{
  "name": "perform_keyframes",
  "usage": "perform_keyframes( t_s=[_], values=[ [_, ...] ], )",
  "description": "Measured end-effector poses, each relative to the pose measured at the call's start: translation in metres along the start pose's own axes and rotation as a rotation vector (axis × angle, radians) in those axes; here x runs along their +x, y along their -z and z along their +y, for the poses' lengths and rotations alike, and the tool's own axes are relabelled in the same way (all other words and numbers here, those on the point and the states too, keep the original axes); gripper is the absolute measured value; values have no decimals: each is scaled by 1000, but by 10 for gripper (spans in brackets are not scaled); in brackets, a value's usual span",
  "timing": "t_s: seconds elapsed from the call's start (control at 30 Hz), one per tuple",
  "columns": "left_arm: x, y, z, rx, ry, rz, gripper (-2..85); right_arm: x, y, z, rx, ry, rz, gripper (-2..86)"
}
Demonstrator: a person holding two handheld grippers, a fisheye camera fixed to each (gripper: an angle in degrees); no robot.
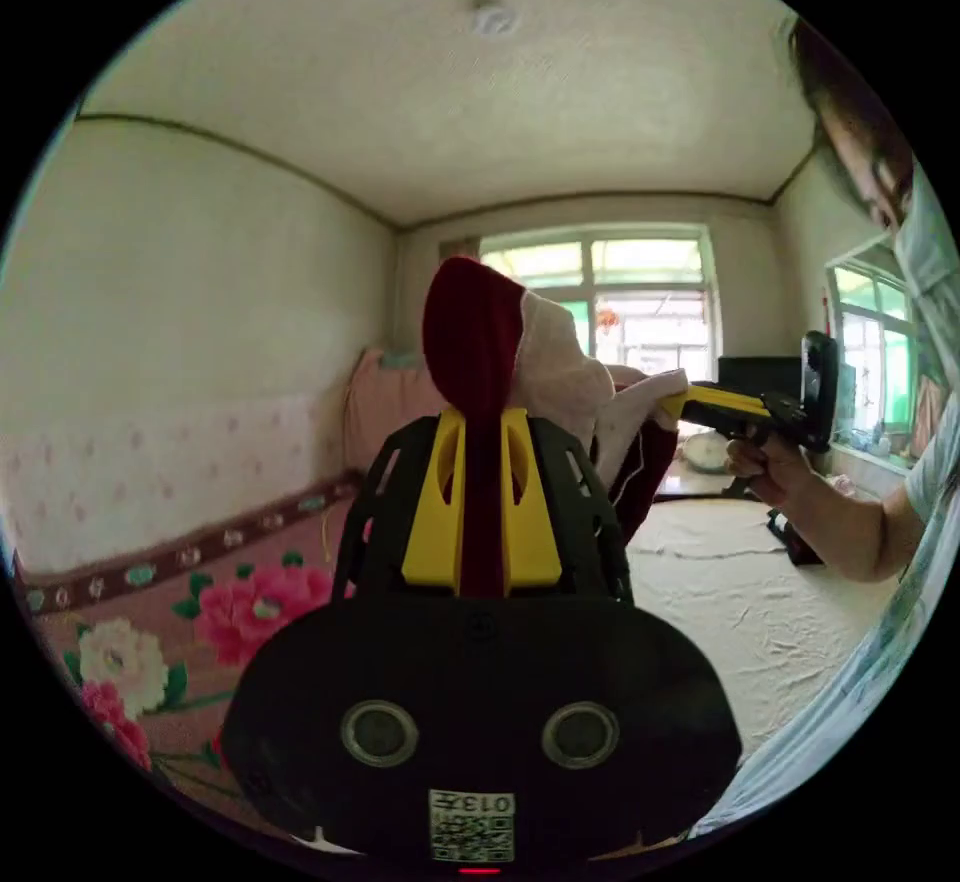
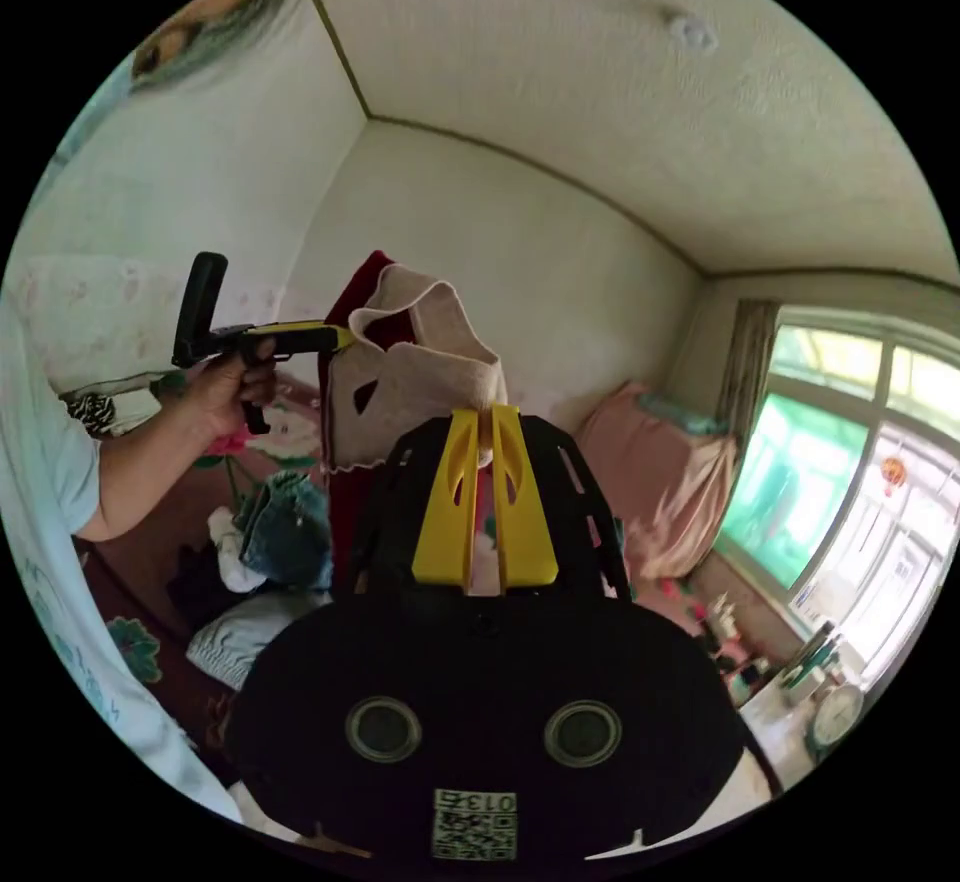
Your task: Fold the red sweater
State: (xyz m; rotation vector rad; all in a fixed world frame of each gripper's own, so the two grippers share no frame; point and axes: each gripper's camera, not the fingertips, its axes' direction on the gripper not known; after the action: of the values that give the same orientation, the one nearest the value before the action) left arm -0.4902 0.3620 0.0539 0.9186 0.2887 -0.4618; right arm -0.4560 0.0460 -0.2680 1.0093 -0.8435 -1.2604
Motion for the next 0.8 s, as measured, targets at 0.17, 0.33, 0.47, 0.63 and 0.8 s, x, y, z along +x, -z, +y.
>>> perform_keyframes(
  t_s=[0.17, 0.33, 0.47, 0.63, 0.8],
  values=[
    [105, 73, -91, 178, -209, 87, 59, 2, 185, -47, 197, 55, 240, 14],
    [204, 73, -142, 192, -264, 338, 61, 13, 312, -60, 183, 66, 481, 14],
    [284, 37, -140, 149, -254, 524, 61, 43, 402, -38, 10, -58, 631, 14],
    [423, 6, -132, 137, -253, 861, 59, 40, 514, -21, -129, -30, 990, 13],
    [535, 28, -113, 232, -260, 1049, 58, 9, 615, -17, -132, 9, 1286, 15]
  ],
)
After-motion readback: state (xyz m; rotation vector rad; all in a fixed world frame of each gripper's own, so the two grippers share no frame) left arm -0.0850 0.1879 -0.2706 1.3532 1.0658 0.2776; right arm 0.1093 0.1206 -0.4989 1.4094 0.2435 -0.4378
